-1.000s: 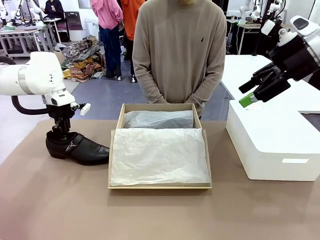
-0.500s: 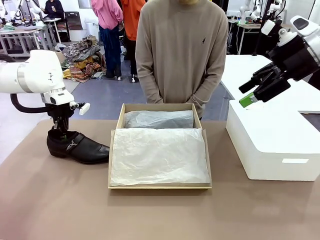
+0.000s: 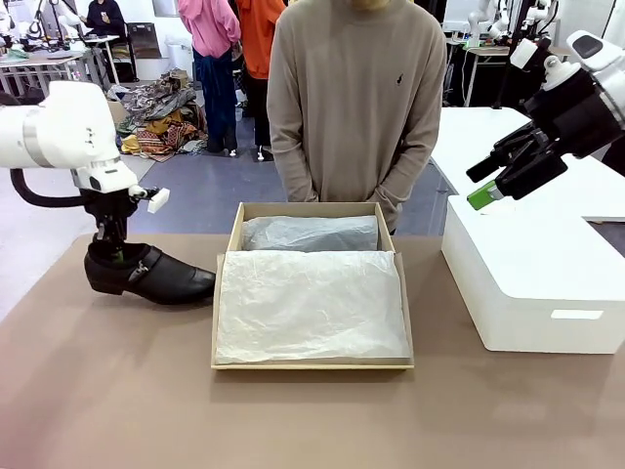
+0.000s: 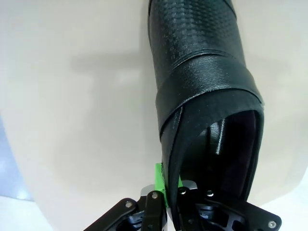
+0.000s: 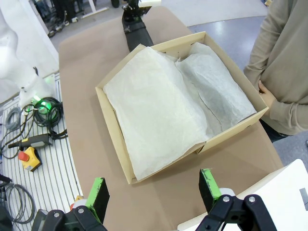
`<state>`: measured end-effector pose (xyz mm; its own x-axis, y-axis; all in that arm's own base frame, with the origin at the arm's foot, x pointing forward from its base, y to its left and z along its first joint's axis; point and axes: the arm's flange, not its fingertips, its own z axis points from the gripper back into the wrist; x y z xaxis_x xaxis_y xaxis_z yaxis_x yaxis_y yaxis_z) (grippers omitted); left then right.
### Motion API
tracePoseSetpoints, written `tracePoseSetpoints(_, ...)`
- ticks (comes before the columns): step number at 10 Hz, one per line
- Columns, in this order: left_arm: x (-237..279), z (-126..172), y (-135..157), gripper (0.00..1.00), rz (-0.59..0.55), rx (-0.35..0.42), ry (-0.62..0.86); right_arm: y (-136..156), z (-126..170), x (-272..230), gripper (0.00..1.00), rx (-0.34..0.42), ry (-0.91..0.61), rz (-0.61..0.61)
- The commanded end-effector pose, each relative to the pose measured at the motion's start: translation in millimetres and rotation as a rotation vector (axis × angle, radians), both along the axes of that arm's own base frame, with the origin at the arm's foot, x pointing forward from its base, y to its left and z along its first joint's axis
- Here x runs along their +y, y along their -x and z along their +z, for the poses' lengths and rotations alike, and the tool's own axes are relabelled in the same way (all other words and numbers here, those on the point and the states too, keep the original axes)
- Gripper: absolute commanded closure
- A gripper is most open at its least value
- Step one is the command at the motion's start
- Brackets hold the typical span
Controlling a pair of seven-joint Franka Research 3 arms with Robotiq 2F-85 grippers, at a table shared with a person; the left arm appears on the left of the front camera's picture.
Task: Pack the shoes into the box.
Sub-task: Place the other shoe of the Shoes into the Shoes Box.
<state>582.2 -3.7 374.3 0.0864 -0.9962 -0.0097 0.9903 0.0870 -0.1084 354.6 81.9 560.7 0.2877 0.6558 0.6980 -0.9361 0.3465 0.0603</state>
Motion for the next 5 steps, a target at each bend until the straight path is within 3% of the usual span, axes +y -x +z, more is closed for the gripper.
tracePoseSetpoints(1,14,30,-6,1.0,0.056,-0.006,-0.01,-2,-1,1,0.0,-0.017,-0.031,0.021)
tracePoseSetpoints(3,27,58,-14,1.0,0.108,-0.027,-0.023,-2,-1,1,0.0,-0.017,-0.031,0.021)
tracePoseSetpoints(5,29,89,-20,1.0,0.304,0.01,-0.022,-2,-1,1,0.0,-0.017,-0.031,0.021)
